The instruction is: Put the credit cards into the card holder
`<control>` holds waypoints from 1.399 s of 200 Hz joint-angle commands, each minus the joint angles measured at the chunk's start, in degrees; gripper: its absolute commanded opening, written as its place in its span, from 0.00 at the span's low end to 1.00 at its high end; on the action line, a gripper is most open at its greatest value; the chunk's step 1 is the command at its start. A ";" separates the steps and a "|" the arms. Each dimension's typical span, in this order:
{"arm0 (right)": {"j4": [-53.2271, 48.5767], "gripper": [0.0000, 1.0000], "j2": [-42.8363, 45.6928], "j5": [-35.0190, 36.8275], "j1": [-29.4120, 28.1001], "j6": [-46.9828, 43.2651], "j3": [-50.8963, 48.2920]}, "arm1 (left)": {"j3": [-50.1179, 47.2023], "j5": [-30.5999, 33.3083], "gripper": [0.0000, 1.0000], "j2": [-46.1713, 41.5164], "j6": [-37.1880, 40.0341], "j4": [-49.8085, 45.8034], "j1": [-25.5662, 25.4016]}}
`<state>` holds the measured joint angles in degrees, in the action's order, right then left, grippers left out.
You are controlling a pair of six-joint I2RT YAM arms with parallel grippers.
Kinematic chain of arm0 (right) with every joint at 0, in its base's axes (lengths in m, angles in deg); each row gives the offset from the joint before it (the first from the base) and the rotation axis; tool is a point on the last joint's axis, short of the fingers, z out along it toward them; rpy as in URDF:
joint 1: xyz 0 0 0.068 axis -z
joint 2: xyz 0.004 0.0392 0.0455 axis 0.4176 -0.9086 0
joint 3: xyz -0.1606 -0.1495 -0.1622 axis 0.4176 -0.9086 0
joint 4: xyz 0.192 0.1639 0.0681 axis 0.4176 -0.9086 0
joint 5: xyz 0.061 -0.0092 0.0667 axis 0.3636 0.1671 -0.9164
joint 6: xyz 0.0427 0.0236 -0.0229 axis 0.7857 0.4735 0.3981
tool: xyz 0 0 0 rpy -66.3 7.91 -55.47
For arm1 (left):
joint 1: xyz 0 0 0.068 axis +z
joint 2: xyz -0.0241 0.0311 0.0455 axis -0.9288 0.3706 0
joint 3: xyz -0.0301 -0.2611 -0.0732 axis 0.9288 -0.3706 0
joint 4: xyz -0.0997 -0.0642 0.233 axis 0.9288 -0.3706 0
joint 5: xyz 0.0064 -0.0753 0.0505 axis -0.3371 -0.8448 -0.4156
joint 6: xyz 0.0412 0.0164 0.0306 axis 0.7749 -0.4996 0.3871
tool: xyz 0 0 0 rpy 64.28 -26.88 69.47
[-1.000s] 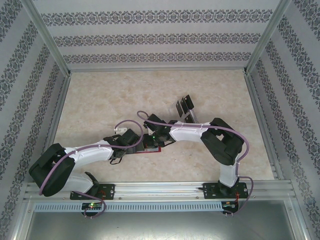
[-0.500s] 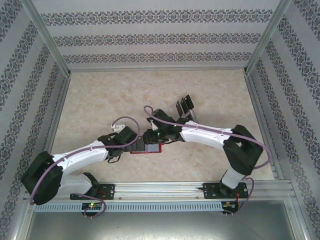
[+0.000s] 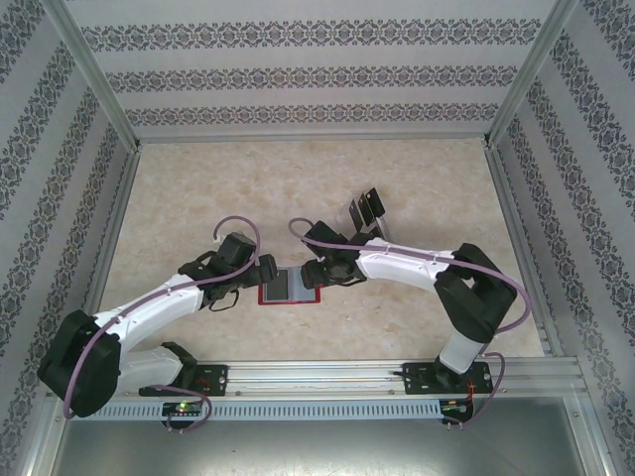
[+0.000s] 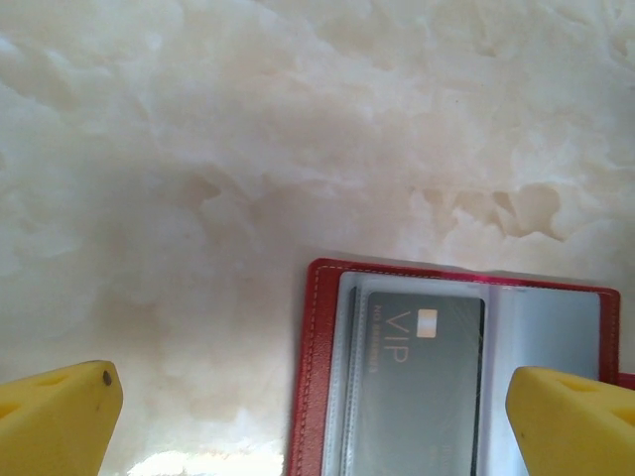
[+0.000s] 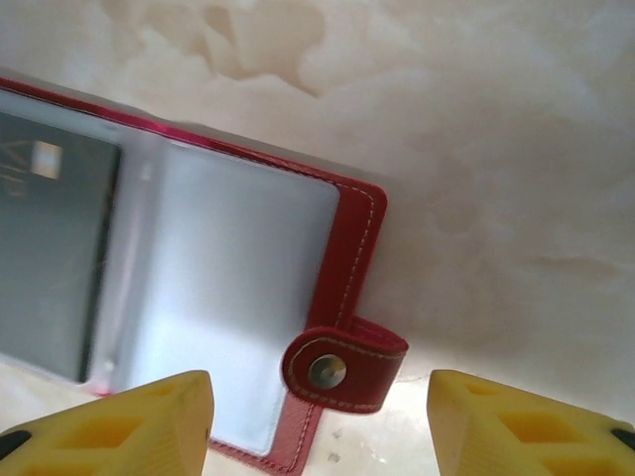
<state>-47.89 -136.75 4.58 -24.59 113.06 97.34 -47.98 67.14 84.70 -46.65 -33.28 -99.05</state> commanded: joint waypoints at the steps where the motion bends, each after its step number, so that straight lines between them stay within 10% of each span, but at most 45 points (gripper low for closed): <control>1: -1.09 0.59 -2.14 1.53 -0.21 -1.14 1.74 | -1.06 -6.24 1.00 1.58 0.70 4.74 1.32; 114: 2.87 0.02 0.45 -0.07 1.93 1.07 -4.70 | -1.03 -15.48 1.00 10.29 1.45 14.06 1.28; 280: 5.37 0.00 -0.58 -2.59 2.78 1.69 -5.09 | -1.03 -12.74 1.00 12.27 2.39 15.40 0.50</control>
<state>-43.95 -136.88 3.19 -22.30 114.04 92.23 -49.20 55.78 95.54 -45.64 -20.47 -98.22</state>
